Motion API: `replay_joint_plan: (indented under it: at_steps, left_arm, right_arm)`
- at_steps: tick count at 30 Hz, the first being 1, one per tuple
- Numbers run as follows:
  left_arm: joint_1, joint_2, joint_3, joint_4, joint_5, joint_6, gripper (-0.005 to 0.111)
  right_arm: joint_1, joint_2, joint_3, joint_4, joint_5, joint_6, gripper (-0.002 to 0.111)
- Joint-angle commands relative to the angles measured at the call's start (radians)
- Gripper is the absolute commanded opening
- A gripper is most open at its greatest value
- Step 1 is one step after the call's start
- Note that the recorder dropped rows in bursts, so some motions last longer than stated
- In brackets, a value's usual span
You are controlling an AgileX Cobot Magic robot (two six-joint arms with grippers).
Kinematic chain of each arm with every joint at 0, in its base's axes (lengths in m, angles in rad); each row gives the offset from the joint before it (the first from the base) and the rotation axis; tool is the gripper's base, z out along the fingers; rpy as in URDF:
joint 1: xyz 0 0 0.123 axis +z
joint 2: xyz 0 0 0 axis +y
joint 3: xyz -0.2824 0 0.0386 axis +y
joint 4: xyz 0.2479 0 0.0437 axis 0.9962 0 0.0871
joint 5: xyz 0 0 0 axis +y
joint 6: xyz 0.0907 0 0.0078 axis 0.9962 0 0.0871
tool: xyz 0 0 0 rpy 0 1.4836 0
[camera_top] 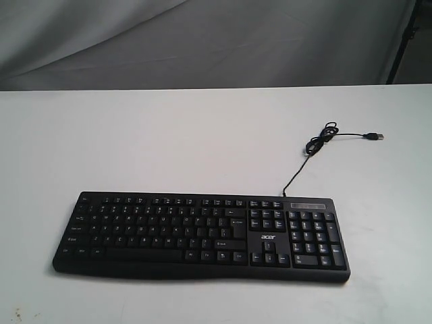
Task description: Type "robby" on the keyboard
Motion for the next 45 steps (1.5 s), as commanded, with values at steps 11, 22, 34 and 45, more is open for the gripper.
replay_joint_plan:
  at_steps: [11,22,34,45]
  left_arm:
    - [-0.006,-0.003,0.004,0.005,-0.005,-0.003,0.000]
    - [-0.006,-0.003,0.004,0.005,-0.005,-0.003,0.000]
    - [-0.006,-0.003,0.004,0.005,-0.005,-0.003,0.000]
    - [-0.006,-0.003,0.004,0.005,-0.005,-0.003,0.000]
  right_arm:
    - [-0.008,-0.006,0.003,-0.062,0.005,0.035,0.000]
    - [-0.008,-0.006,0.003,-0.070,0.019,0.035,0.000]
    - [-0.008,-0.006,0.003,-0.069,0.012,0.035,0.000]
    - [-0.008,-0.006,0.003,-0.065,0.013,0.035,0.000]
